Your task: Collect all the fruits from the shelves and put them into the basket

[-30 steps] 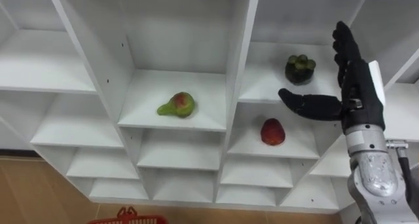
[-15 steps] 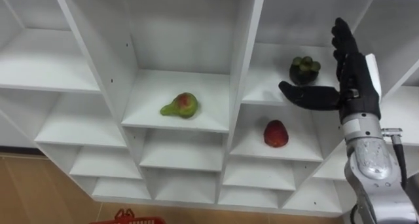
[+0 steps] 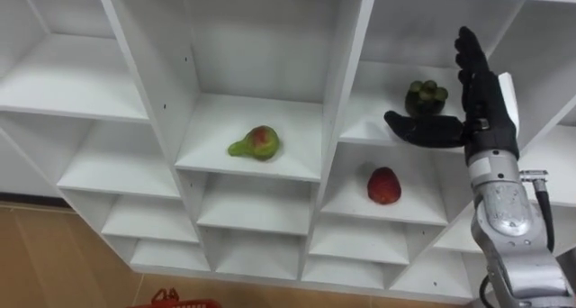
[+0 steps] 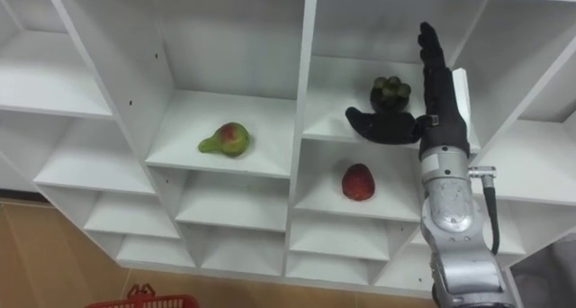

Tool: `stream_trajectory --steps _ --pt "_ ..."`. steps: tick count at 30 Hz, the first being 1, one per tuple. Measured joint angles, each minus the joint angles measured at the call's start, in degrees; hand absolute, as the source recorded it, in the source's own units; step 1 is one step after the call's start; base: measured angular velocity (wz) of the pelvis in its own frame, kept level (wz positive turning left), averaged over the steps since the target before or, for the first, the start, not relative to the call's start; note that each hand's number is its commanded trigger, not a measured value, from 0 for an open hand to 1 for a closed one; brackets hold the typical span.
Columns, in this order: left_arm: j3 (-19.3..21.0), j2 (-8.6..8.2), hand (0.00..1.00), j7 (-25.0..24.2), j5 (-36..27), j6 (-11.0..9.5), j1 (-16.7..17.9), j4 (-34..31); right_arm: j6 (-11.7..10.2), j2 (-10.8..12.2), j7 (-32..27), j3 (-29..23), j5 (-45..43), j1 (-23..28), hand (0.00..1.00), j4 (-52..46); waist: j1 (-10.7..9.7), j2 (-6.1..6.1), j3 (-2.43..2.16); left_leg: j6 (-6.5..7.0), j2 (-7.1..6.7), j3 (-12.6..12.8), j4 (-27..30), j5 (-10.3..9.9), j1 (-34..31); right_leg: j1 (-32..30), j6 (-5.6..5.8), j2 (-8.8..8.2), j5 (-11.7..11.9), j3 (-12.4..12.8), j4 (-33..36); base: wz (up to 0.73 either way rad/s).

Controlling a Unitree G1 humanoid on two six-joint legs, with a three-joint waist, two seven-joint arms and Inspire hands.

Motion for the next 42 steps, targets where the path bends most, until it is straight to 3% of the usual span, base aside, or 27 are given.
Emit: stream_trajectory --steps 18,30,42 --pt "0.0 -0.01 1.00 0.1 0.0 0.6 0.0 -0.2 0.3 0.0 0.0 -0.1 1.2 -0.3 0.00 3.6 -0.1 0.10 -0.08 0.05 0.01 -0.3 0.1 0.1 0.0 0.0 0.00 -0.17 0.0 -0.5 0.0 0.00" --pt "1.1 -0.04 1.00 -0.2 2.4 2.5 0.0 -0.9 1.1 0.0 0.1 -0.4 1.0 -0.4 0.00 6.7 0.0 0.01 -0.18 0.02 -0.06 -1.0 0.3 0.2 0.0 0.3 0.00 -0.23 0.0 -1.3 0.1 0.02" --pt "1.2 -0.05 1.00 -0.2 2.4 2.7 -0.1 -0.9 0.9 0.0 2.3 -1.2 0.0 -2.7 0.00 9.9 0.0 0.17 -0.11 0.02 -0.06 -1.1 0.2 0.2 0.0 0.5 0.00 -0.17 0.0 -1.3 0.1 0.00"
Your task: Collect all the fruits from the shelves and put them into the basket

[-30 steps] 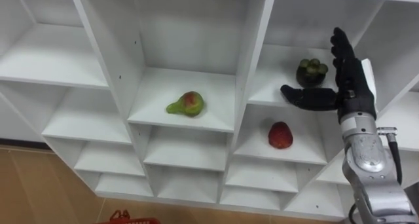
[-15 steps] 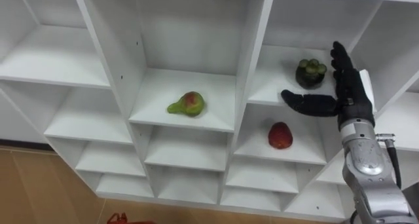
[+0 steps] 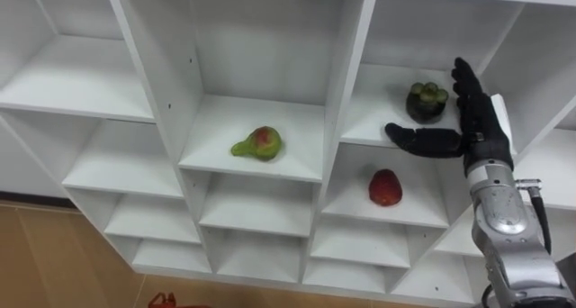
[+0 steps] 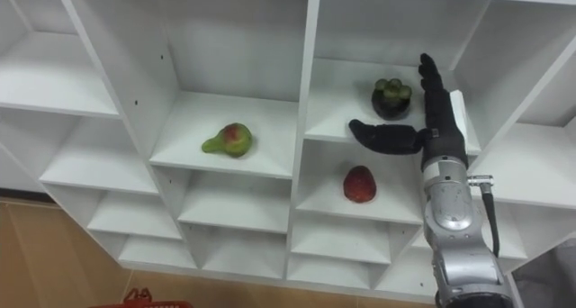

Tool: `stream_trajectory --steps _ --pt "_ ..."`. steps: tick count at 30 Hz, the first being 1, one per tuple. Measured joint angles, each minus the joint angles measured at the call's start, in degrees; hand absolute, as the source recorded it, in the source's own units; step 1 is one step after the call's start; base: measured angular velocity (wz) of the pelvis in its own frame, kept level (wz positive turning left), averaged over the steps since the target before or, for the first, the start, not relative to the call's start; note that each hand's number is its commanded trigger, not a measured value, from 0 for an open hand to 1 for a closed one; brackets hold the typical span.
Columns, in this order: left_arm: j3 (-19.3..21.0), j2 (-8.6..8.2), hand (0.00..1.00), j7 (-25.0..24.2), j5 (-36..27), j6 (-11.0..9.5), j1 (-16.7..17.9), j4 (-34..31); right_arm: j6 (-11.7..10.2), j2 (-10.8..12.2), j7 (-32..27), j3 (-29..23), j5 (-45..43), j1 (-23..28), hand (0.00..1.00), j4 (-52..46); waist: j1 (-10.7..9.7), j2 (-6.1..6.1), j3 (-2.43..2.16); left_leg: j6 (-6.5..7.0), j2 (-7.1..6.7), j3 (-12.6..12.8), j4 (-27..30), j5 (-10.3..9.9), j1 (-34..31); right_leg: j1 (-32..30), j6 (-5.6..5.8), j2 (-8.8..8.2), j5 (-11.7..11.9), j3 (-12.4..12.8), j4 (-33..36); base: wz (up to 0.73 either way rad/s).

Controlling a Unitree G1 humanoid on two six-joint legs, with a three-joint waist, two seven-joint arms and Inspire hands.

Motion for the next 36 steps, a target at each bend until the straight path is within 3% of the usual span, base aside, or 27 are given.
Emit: stream_trajectory --steps 1,2,4,12,22,36 --pt "0.1 -0.03 1.00 0.0 0.0 0.0 0.0 0.0 0.0 0.0 0.3 -0.3 -0.4 0.0 0.34 0.0 0.0 0.00 0.00 0.00 0.00 0.0 0.0 0.0 0.0 0.0 0.00 0.01 0.0 0.0 0.0 0.00" --pt "0.3 -0.09 1.00 0.0 0.0 0.0 0.0 0.0 0.0 0.0 0.7 -0.5 -0.8 0.0 0.81 0.0 0.0 0.12 0.06 0.00 0.00 0.0 0.0 0.0 0.0 0.0 0.00 0.00 0.0 0.0 0.0 0.00" --pt "0.4 -0.13 1.00 -0.1 0.0 0.1 0.0 0.0 0.0 0.0 1.4 -0.8 -1.0 0.0 1.00 0.0 0.0 0.11 0.04 0.00 0.00 0.0 0.0 0.0 0.0 0.0 0.00 0.00 0.0 0.0 0.0 0.00" --pt "0.4 -0.16 1.00 -0.2 -0.2 0.3 0.1 0.0 -0.1 -2.0 1.4 -2.6 -1.6 -0.8 1.00 1.3 0.2 0.06 -0.30 -0.01 0.00 0.0 0.0 0.0 0.2 0.2 0.00 0.05 0.0 0.0 0.0 0.00" --pt "0.4 0.17 1.00 -0.5 -0.2 0.3 -0.2 0.1 -0.4 -2.1 1.3 -3.3 -2.2 -2.7 1.00 4.5 0.2 -0.51 0.03 -0.03 0.03 -0.1 -0.2 0.0 0.5 0.4 0.00 0.08 0.0 -0.1 -0.1 0.00" --pt "1.1 -0.06 1.00 -0.9 -0.2 0.3 -0.3 0.3 -0.7 -1.7 3.2 -3.1 -2.9 -2.8 1.00 4.4 0.3 -0.27 -0.05 -0.02 0.03 -0.2 -0.2 0.0 0.5 0.5 0.00 0.06 0.0 -0.1 -0.1 0.00"
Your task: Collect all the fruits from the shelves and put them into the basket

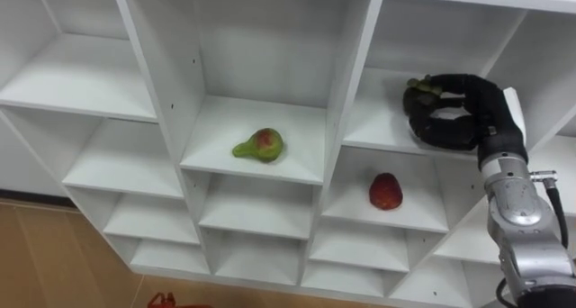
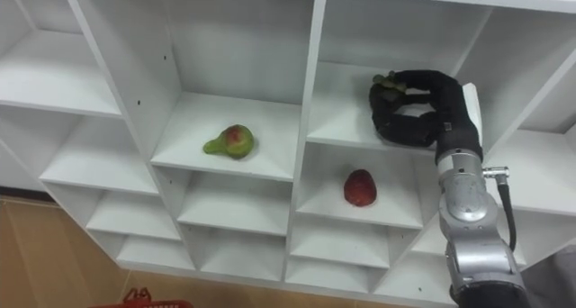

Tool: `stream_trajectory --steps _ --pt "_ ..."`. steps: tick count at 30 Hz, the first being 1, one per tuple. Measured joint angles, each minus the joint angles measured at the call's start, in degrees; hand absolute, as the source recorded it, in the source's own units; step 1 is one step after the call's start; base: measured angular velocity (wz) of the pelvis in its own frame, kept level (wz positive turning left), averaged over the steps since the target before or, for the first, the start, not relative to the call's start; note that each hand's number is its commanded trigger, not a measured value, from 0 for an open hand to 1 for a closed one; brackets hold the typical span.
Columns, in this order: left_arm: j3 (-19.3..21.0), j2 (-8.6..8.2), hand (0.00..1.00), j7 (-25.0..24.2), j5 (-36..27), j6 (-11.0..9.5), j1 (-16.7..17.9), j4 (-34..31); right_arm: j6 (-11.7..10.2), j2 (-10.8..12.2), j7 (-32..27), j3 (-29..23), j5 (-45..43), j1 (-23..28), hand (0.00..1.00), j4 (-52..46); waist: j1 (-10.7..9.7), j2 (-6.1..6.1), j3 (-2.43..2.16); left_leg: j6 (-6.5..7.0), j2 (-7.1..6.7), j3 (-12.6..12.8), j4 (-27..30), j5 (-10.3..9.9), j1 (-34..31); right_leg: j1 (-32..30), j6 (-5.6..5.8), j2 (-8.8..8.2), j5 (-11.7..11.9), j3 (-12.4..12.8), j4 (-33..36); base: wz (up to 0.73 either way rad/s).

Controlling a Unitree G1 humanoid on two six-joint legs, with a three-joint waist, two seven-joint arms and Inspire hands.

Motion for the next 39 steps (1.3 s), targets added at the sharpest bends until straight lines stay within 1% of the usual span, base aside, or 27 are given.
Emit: stream_trajectory --steps 7,12,17,24,26,28,31,33,35,37,39 --pt "0.0 -0.21 1.00 -0.1 0.0 0.0 0.0 0.0 0.0 0.1 0.2 -0.1 0.3 0.0 1.00 -0.3 -0.1 0.07 -0.32 0.00 0.02 0.2 -0.1 0.0 0.4 -0.2 0.00 -0.02 0.0 0.1 0.0 0.00" --pt "0.0 -0.37 1.00 0.2 -0.1 -0.1 0.0 0.0 0.0 0.1 0.2 0.0 0.8 0.3 1.00 -0.7 -0.2 0.08 -0.34 0.01 0.04 0.3 0.0 0.0 0.5 -0.1 0.00 -0.03 0.0 0.4 0.0 0.00" --pt "-0.1 -0.38 1.00 0.2 -0.1 -0.6 0.1 0.0 0.1 1.4 -0.1 0.3 -0.7 4.0 1.00 -5.8 -0.3 0.01 -0.35 0.02 0.02 0.4 0.0 0.0 0.6 0.1 0.00 -0.03 0.0 0.5 0.0 0.00" --pt "0.0 -0.44 1.00 0.2 -0.4 -1.0 0.1 -0.1 0.1 1.4 0.7 1.0 -0.9 8.2 1.00 -12.2 -0.6 0.13 -0.25 0.01 0.04 0.6 0.0 0.0 0.4 -0.2 0.00 0.02 0.0 0.7 0.0 0.00" --pt "-0.1 -0.53 1.00 0.1 -0.6 -1.1 0.0 -0.3 0.1 1.4 1.1 1.0 -0.8 9.7 1.00 -16.5 -0.8 0.45 -0.24 0.00 0.06 1.4 -0.2 0.0 0.2 -0.9 0.00 0.09 0.0 1.1 0.0 -0.10" --pt "-0.1 -0.62 1.00 -0.1 -0.5 -1.1 0.0 -0.3 0.1 1.3 1.4 1.0 -0.9 10.8 1.00 -19.3 -1.0 0.75 -0.39 0.00 0.12 1.8 -0.3 0.0 0.3 -0.9 -0.01 0.12 0.0 1.4 0.1 -0.10" --pt "-0.1 -0.64 1.00 -0.3 -0.3 -1.3 -0.3 -0.3 0.1 1.3 2.6 1.1 -0.9 11.3 1.00 -22.1 -2.2 1.01 -0.32 0.00 0.13 1.8 -0.4 0.0 0.3 -1.0 0.00 0.09 0.0 1.5 0.1 -0.01" --pt "-0.3 -0.65 1.00 -0.3 0.0 -1.2 -0.5 -1.0 0.1 1.4 3.2 1.1 -2.6 12.3 1.00 -23.8 -2.7 1.16 -0.28 0.01 0.25 1.8 -0.4 0.0 0.2 -1.1 0.00 0.09 0.0 1.6 0.1 0.00" --pt "-1.4 -0.63 1.00 -0.3 0.0 -1.3 -0.7 -2.2 0.2 2.0 5.0 1.2 -5.1 13.8 1.00 -26.0 -3.5 1.68 -0.09 0.01 0.30 2.0 -0.4 0.0 0.3 -1.0 0.01 0.10 0.0 2.2 0.1 -0.06" --pt "-2.5 -0.64 1.00 -0.4 0.0 -1.3 -1.0 -2.5 0.2 2.3 6.3 1.7 -5.2 15.1 1.00 -27.2 -3.6 2.14 -0.09 0.01 0.31 2.3 -0.4 0.0 0.2 -1.3 0.01 0.12 0.0 2.5 0.3 -0.12" --pt "-3.4 -0.62 1.00 -0.4 0.0 -1.3 -1.4 -2.5 0.2 2.3 7.6 2.3 -5.3 15.4 1.00 -27.4 -4.0 2.43 -0.24 0.01 0.44 2.9 -0.4 0.0 -0.2 -2.1 -0.02 0.13 0.0 3.0 0.7 -0.15"
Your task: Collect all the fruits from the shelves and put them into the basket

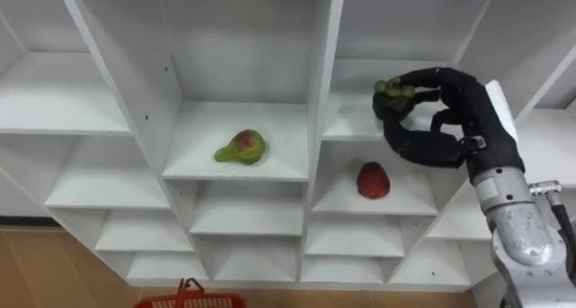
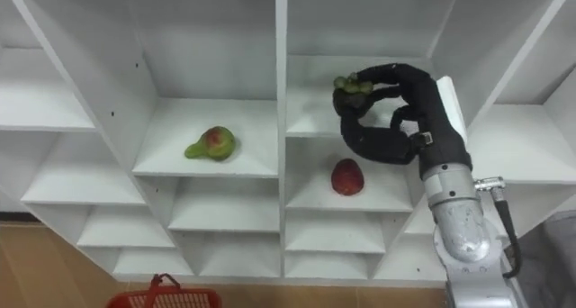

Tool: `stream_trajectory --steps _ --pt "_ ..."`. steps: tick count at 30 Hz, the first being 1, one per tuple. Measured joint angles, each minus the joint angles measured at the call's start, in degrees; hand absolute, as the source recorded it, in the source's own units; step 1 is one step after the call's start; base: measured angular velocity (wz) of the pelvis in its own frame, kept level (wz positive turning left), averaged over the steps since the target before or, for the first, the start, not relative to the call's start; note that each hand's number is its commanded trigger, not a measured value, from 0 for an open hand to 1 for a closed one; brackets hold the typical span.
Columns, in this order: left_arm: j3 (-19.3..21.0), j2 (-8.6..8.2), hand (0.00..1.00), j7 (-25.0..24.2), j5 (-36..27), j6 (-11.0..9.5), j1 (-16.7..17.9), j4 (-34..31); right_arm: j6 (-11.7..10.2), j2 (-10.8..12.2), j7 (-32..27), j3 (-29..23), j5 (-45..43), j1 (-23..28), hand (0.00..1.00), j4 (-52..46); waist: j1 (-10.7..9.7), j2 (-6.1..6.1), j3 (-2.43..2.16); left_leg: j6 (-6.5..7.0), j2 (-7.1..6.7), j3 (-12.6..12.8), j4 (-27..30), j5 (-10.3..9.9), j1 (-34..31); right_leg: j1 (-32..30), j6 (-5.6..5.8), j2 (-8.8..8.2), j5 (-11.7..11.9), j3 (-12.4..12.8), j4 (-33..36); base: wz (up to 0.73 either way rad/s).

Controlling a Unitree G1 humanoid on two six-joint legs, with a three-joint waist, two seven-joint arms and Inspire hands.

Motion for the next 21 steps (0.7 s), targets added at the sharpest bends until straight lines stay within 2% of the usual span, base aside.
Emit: stream_trajectory --steps 2,7,11,13,17,21 --pt "-0.2 -0.01 1.00 -0.5 0.0 0.0 -0.6 -0.3 0.3 0.1 1.4 0.0 -0.4 0.2 1.00 -0.1 -0.8 0.05 -0.03 0.00 0.09 0.5 0.1 0.0 -0.5 -0.8 -0.05 0.00 0.0 0.3 0.4 -0.12" --pt "-0.3 0.10 1.00 -1.5 0.1 -0.1 -1.2 -1.1 0.8 0.2 3.1 0.2 -2.1 1.1 1.00 -2.3 -1.1 -0.32 -0.10 0.00 0.09 1.4 0.0 0.0 -0.5 -1.1 -0.07 0.24 0.0 1.0 0.4 -0.07" --pt "-2.5 0.83 1.00 -1.8 0.0 -0.1 -2.7 -1.1 1.4 0.2 4.6 3.1 -2.4 2.7 1.00 -2.7 -0.9 -1.66 -0.69 -0.02 -0.03 1.9 0.0 0.0 -0.9 -1.9 -0.15 0.58 0.1 1.9 0.4 -0.08" --pt "-3.4 0.58 1.00 -2.1 -0.2 -0.1 -3.4 -1.1 2.0 0.3 5.2 4.6 -2.5 3.4 1.00 -2.6 -0.9 -1.87 -0.65 -0.01 -0.04 2.0 0.0 0.0 -0.9 -1.9 -0.09 0.59 0.1 2.3 0.4 -0.05" --pt "-4.2 0.21 1.00 -2.2 -0.2 0.0 -4.9 -1.1 2.9 2.4 6.2 5.2 -4.6 4.8 1.00 -2.5 -0.9 -1.86 -0.41 -0.01 0.33 2.1 0.0 0.0 -1.2 -2.7 -0.07 0.62 0.3 2.5 0.4 -0.03" --pt "-5.1 0.27 1.00 -2.2 -0.4 -0.1 -5.5 -1.1 3.0 2.5 6.2 6.3 -4.7 6.4 1.00 -0.9 -1.0 -1.86 -0.30 -0.01 0.47 2.1 0.0 0.0 -1.3 -2.7 -0.15 0.69 0.5 2.2 0.4 -0.01"
